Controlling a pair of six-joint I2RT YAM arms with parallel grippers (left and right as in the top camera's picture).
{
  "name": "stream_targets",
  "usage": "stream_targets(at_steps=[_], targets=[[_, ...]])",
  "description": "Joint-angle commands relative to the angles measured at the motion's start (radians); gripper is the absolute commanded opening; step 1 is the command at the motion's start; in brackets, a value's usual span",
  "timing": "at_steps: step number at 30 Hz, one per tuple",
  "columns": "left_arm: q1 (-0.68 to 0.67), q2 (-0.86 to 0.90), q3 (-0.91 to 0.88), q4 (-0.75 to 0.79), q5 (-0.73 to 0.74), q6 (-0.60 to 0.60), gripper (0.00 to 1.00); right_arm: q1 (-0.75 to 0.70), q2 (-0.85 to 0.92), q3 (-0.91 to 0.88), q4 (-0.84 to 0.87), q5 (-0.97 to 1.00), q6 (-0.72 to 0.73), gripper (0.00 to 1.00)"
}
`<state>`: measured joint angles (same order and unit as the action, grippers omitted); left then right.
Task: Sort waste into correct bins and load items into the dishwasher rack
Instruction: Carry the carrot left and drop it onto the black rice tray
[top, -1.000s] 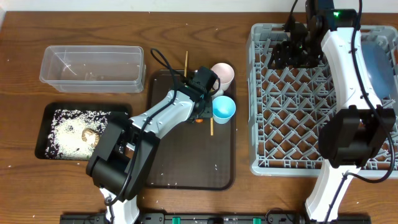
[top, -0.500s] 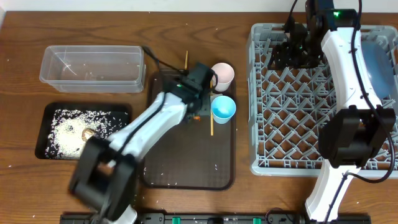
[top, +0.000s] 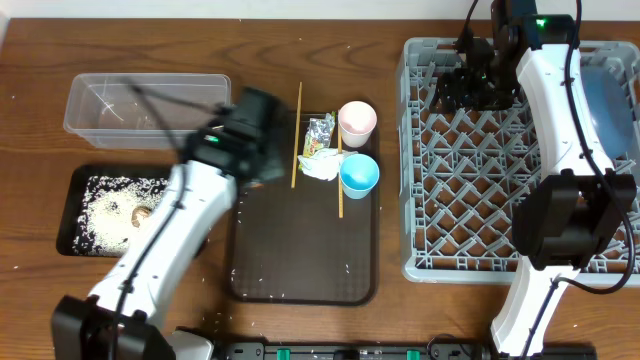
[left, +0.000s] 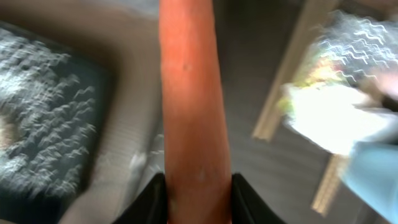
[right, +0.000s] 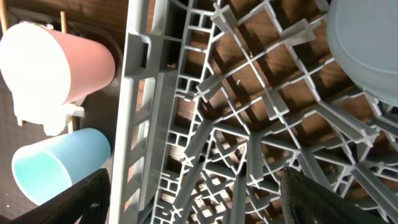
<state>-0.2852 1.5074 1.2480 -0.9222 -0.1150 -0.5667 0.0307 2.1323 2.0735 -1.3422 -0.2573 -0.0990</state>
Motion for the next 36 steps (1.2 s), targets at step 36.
stream_targets(at_steps=[36], targets=[[0.485,0.066,-0.295,0.225,-0.129,-0.277,0.42,0.01,-0.034,0.006,-0.009,0.0,-0.023,0.83]])
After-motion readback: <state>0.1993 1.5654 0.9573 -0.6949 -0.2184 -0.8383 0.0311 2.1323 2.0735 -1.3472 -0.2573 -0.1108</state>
